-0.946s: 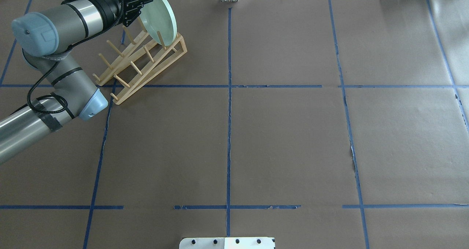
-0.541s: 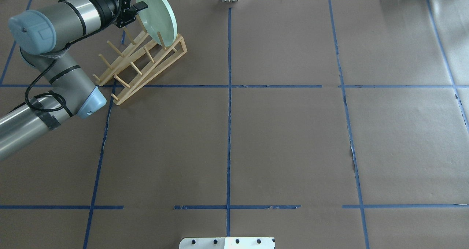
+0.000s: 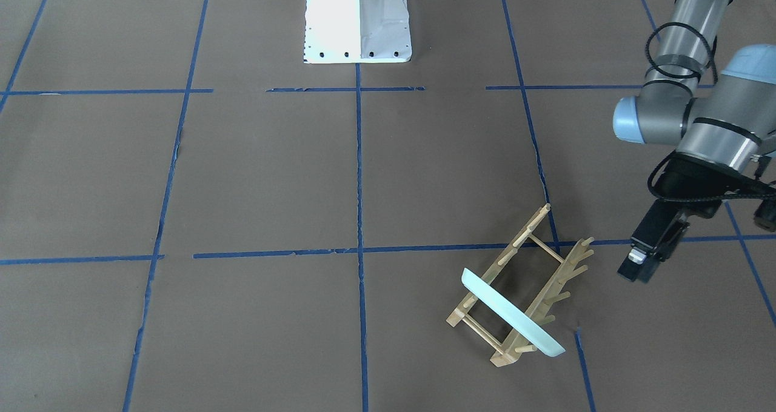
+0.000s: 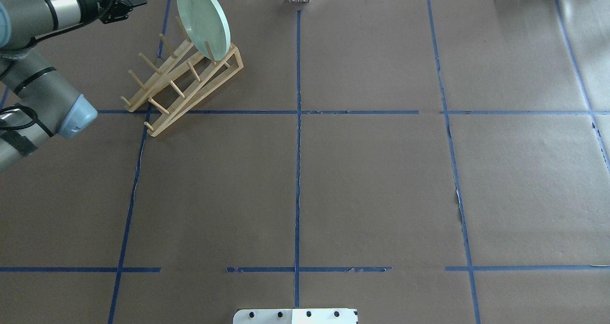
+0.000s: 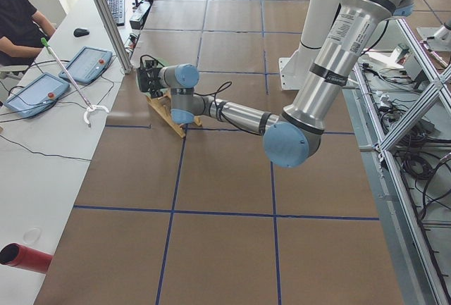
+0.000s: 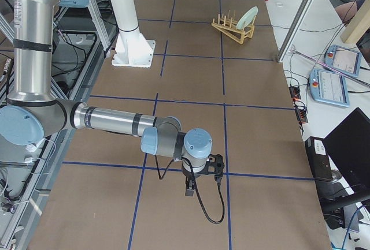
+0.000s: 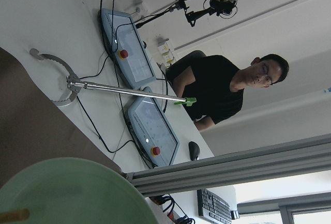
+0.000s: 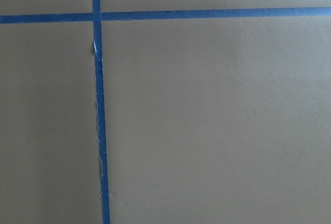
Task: Place plate on rack
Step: 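Open the left gripper and pull it back from the plate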
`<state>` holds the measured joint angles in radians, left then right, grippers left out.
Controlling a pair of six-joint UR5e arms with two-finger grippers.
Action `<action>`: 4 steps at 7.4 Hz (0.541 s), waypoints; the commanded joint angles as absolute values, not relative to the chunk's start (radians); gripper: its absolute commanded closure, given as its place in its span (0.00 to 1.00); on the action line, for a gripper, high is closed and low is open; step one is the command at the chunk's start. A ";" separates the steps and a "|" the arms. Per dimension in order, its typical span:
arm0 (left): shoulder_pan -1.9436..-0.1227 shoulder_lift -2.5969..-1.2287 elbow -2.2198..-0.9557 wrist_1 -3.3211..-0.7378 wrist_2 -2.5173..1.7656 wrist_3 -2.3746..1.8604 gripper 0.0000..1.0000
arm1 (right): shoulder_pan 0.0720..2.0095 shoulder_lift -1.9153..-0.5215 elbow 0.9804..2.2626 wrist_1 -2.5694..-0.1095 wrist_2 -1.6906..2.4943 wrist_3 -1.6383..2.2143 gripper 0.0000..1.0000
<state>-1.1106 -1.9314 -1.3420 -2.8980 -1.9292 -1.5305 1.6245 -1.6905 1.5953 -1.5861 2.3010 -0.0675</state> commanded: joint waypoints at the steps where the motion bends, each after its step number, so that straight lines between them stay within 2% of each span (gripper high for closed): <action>1: -1.283 -1.710 -1.344 -2.817 -2.141 -1.027 0.00 | 1.624 -1.690 1.595 -1.586 2.301 -0.067 0.00; 2: -1.367 -1.674 -1.345 -2.668 -2.214 -0.779 0.00 | 1.624 -1.690 1.595 -1.586 2.301 -0.067 0.00; 4: -1.506 -1.641 -1.454 -2.155 -2.223 -0.279 0.00 | 1.624 -1.690 1.595 -1.586 2.301 -0.067 0.00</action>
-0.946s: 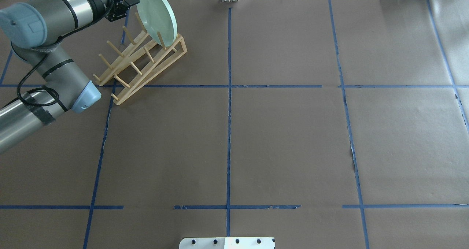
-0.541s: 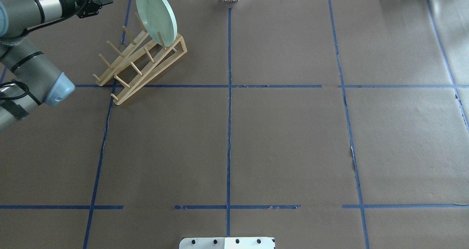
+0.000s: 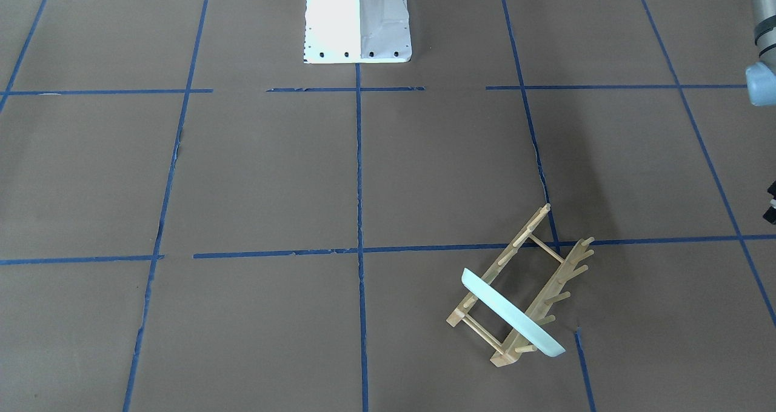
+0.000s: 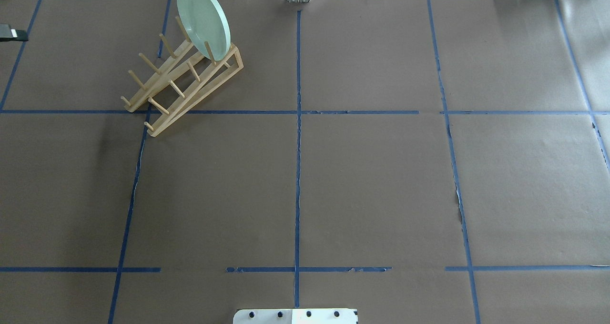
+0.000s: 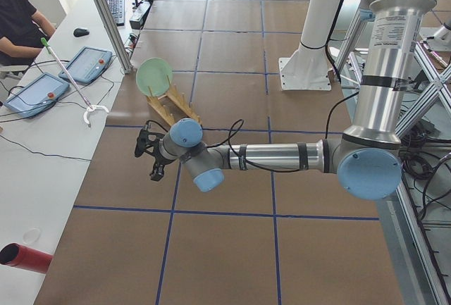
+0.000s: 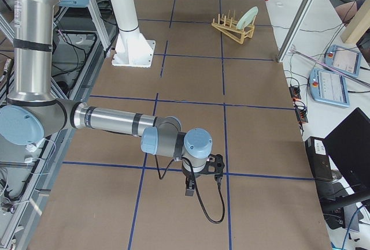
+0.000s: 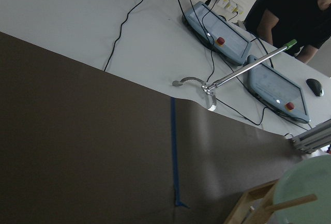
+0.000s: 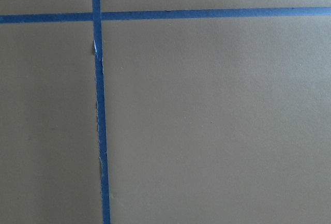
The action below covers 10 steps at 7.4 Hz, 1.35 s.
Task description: Place plate on rack
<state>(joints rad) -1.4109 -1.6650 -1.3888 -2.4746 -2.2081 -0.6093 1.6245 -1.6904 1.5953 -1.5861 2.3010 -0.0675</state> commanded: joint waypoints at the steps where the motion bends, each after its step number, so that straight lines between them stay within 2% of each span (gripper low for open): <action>1: -1.567 -1.641 -1.526 -1.880 -2.221 -0.024 0.00 | 1.624 -1.689 1.595 -1.586 2.301 -0.067 0.00; 2: -1.641 -1.641 -1.567 -1.645 -2.233 0.161 0.00 | 1.624 -1.690 1.595 -1.586 2.301 -0.067 0.00; 3: -1.652 -1.632 -1.575 -1.543 -2.305 0.173 0.00 | 1.624 -1.689 1.595 -1.586 2.301 -0.067 0.00; 7: -1.647 -1.583 -1.548 -1.540 -2.352 0.176 0.00 | 1.624 -1.690 1.595 -1.586 2.301 -0.067 0.00; 10: -1.648 -1.591 -1.630 -1.494 -2.390 0.105 0.00 | 1.624 -1.690 1.595 -1.586 2.301 -0.067 0.00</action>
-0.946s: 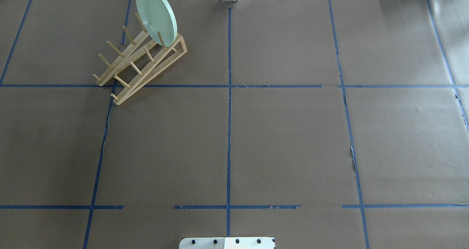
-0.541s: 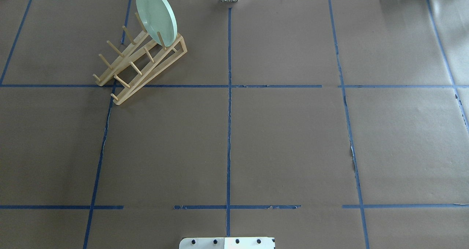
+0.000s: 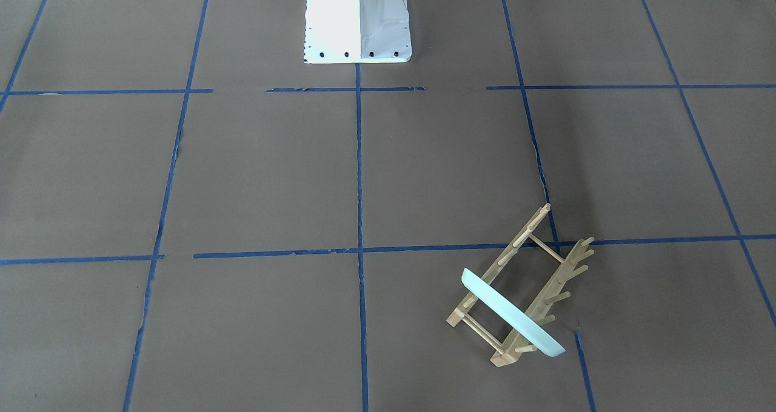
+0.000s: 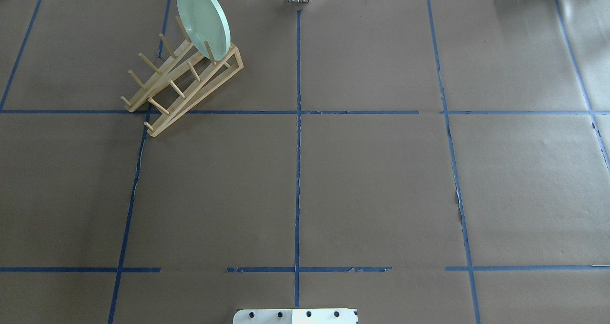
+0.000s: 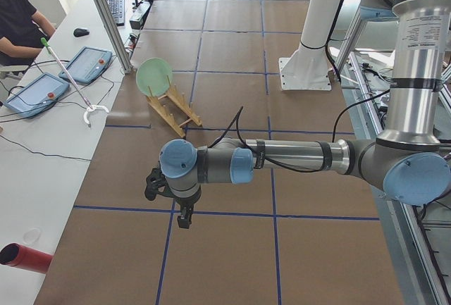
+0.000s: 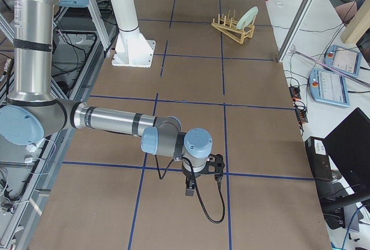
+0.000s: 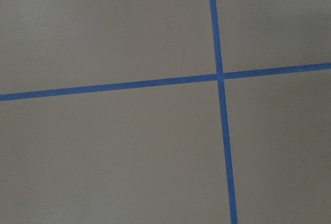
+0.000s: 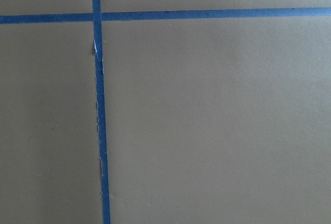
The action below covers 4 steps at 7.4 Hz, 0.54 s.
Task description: Place plate on rack
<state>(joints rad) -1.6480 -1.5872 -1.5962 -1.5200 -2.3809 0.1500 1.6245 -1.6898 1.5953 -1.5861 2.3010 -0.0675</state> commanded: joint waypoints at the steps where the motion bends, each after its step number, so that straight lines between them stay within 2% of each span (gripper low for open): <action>1: -1.647 -1.585 -1.663 -1.494 -2.390 0.092 0.00 | 1.624 -1.689 1.595 -1.586 2.301 -0.067 0.00; 4: -1.646 -1.562 -1.652 -1.506 -2.391 0.097 0.00 | 1.624 -1.690 1.595 -1.586 2.301 -0.067 0.00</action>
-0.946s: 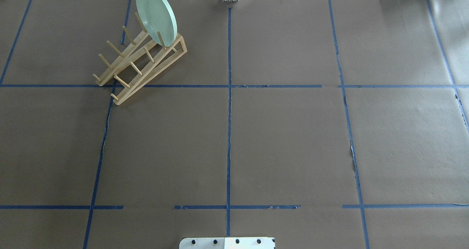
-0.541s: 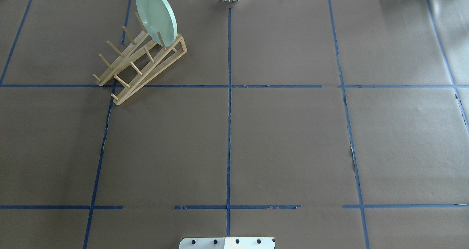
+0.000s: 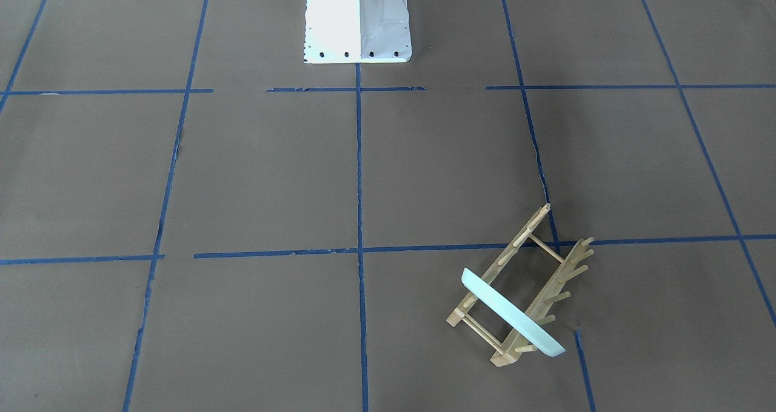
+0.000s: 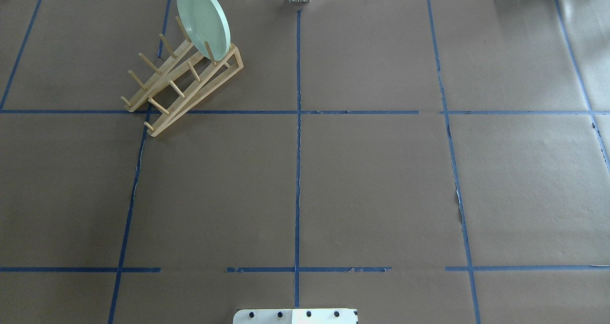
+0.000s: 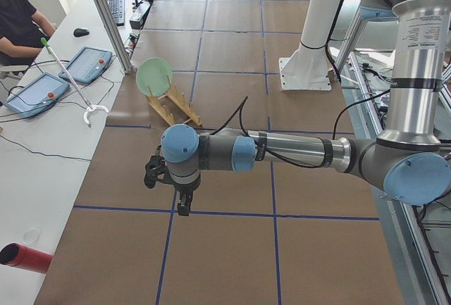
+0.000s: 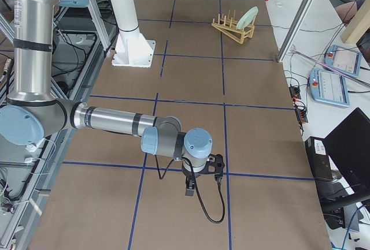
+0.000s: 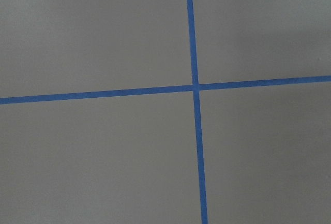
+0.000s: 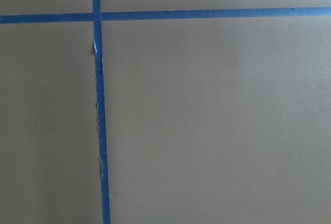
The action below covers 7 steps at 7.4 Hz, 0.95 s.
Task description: Place plate on rack
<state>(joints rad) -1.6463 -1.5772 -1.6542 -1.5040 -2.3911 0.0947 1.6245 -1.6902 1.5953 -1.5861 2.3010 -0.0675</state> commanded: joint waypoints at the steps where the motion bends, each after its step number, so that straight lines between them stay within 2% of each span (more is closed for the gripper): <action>1: -1.646 -1.562 -1.649 -1.505 -2.390 0.097 0.00 | 1.624 -1.690 1.595 -1.586 2.301 -0.067 0.00; 7: -1.646 -1.559 -1.648 -1.493 -2.385 0.100 0.00 | 1.624 -1.690 1.595 -1.586 2.301 -0.067 0.00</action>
<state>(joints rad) -1.6458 -1.5591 -1.6491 -1.4928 -2.3858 0.0995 1.6245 -1.6904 1.5953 -1.5862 2.3010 -0.0675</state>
